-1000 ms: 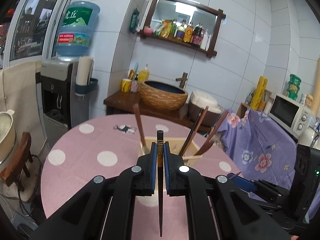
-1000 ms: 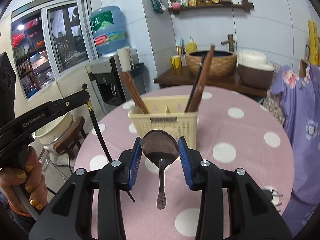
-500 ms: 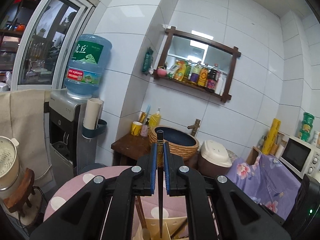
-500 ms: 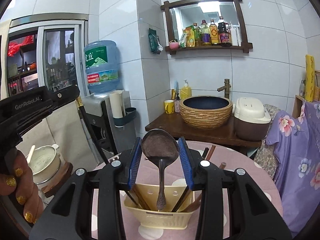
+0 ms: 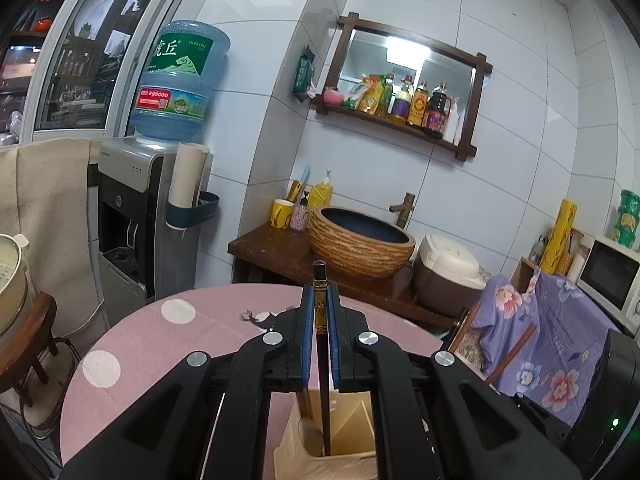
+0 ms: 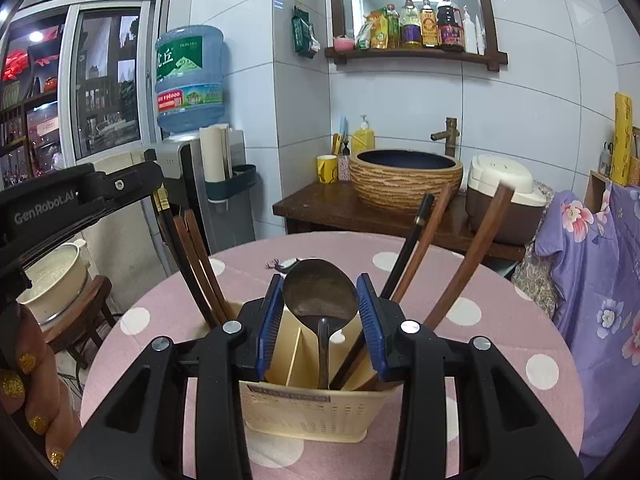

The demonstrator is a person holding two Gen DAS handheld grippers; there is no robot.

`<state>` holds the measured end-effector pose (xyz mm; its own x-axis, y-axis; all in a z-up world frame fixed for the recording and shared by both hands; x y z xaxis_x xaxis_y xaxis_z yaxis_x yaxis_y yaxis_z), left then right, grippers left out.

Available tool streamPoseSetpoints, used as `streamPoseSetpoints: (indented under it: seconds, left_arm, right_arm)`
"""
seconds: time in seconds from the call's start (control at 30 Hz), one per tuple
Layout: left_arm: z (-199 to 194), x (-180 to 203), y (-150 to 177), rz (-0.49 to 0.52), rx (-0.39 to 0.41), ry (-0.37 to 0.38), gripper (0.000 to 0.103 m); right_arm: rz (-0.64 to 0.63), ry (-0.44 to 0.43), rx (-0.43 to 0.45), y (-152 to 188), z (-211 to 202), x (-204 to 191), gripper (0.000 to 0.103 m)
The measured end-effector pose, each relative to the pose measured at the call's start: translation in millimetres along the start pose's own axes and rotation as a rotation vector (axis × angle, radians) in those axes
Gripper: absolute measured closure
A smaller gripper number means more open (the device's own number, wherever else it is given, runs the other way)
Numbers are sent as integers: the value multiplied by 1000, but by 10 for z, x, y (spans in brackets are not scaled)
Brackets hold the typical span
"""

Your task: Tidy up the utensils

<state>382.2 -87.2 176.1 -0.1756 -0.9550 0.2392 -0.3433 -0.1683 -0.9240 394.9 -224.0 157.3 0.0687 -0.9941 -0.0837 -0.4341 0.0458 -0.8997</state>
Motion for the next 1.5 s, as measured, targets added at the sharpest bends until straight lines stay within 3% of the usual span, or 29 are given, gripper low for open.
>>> streamPoseSetpoints:
  seconds: [0.3, 0.5, 0.6, 0.67, 0.73, 0.87, 0.93, 1.0, 1.1, 1.27, 1.5]
  left_arm:
    - [159, -48, 305, 28, -95, -2, 95]
    - [148, -44, 321, 31, -109, 7, 95]
    - [93, -52, 304, 27, -105, 10, 94]
    - [33, -61, 299, 30, -105, 12, 84]
    - [-62, -84, 305, 23, -105, 16, 55]
    - [-389, -171, 346, 28, -39, 3, 32]
    - [-557, -216, 402, 53, -9, -22, 13]
    - [-719, -273, 489, 66, 14, -36, 6]
    - [-941, -351, 662, 73, 28, -54, 6]
    - [-1424, -512, 1126, 20, 58, -73, 6]
    - [-2035, -532, 1680, 40, 70, -112, 6]
  right_arm:
    - [-35, -2, -55, 269, 113, -49, 65]
    - [-50, 3, -61, 318, 135, -76, 65]
    - [-68, -1, -48, 333, 94, -104, 60]
    - [-83, 8, -29, 359, 19, -132, 53]
    - [-106, 26, 8, 383, -92, -154, 43]
    - [-124, 70, 61, 481, -352, -135, 25]
    - [-109, 91, 61, 557, -477, -95, 18]
    - [-80, 87, 61, 672, -650, -51, 11]
    - [-47, 84, 90, 874, -940, -18, 6]
    - [-1, 115, 129, 1320, -1419, -88, 6]
    - [-2, 166, 198, 1999, -2061, -333, 6]
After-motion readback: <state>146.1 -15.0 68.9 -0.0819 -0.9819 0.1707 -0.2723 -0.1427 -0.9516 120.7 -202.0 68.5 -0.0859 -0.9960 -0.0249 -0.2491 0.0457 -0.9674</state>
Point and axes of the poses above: each gripper's, at about its wrist camera, not at the fingertips, and z roughly the way its jaws point, x to its right, y to its underside, the point moved 3 cm from there along z, roughly the way its jaws point, and after that the axes turned 2 degrees about -y, right-handed, at the moved point
